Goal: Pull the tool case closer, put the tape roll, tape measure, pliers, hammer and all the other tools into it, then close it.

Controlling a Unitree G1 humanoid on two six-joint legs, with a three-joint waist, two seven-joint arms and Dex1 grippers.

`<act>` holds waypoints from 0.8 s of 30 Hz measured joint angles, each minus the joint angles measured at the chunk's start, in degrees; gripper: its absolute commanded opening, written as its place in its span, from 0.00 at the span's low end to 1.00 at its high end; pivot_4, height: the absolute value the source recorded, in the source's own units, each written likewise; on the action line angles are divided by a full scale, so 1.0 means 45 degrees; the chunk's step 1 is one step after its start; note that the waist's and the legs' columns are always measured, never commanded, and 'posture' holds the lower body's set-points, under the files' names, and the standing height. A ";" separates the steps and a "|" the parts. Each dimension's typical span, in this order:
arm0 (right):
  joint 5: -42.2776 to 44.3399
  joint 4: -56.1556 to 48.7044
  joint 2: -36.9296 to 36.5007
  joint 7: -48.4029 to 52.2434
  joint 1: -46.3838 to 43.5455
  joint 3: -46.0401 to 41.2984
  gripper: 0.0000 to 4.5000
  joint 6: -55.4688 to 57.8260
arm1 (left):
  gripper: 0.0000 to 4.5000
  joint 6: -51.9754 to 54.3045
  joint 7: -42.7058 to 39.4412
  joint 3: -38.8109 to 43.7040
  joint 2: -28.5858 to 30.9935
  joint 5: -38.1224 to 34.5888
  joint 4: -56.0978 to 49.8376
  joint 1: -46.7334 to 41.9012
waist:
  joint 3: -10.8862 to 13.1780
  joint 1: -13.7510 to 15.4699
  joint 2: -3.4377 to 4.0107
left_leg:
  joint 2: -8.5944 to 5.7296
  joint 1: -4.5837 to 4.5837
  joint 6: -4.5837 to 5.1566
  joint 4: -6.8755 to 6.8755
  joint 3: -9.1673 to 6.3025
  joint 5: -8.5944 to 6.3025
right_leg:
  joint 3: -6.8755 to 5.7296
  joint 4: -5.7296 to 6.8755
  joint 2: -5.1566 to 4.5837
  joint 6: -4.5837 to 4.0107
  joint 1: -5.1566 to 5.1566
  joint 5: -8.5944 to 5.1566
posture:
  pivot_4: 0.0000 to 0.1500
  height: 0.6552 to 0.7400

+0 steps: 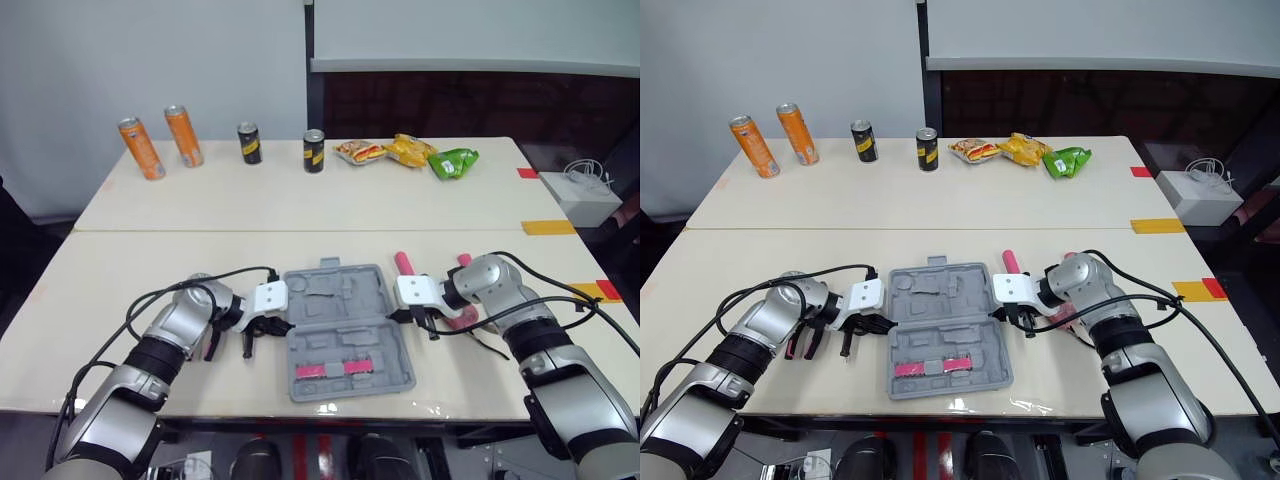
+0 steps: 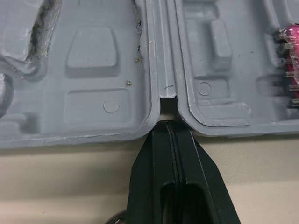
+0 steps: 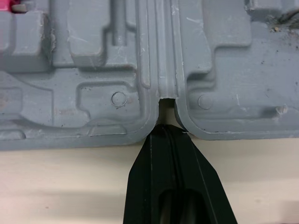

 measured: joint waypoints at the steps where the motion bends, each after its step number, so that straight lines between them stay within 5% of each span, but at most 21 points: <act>1: 0.0046 -0.0246 -0.0044 0.0066 0.0133 -0.0021 0.00 0.0142 | 0.00 -0.0002 -0.0001 0.0005 0.0021 -0.0004 -0.0021 0.0020 | 0.0000 -0.0008 0.0000 | 0.0001 0.0000 0.0000 -0.0003 0.0000 0.0000 | 0.0000 -0.0003 0.0001 0.0000 0.0000 0.0000 | 1.00 1.00; 24: 0.1124 -0.5941 -0.1861 0.0014 0.3821 -0.0848 0.00 0.3440 | 0.00 0.0599 -0.0199 -0.0326 0.0018 0.0249 -0.2507 0.1157 | -0.0014 0.0385 0.0018 | -0.0016 0.0019 0.0055 -0.0177 -0.0002 0.0037 | -0.0033 -0.0144 -0.0005 0.0018 0.0025 -0.0006 | 1.00 1.00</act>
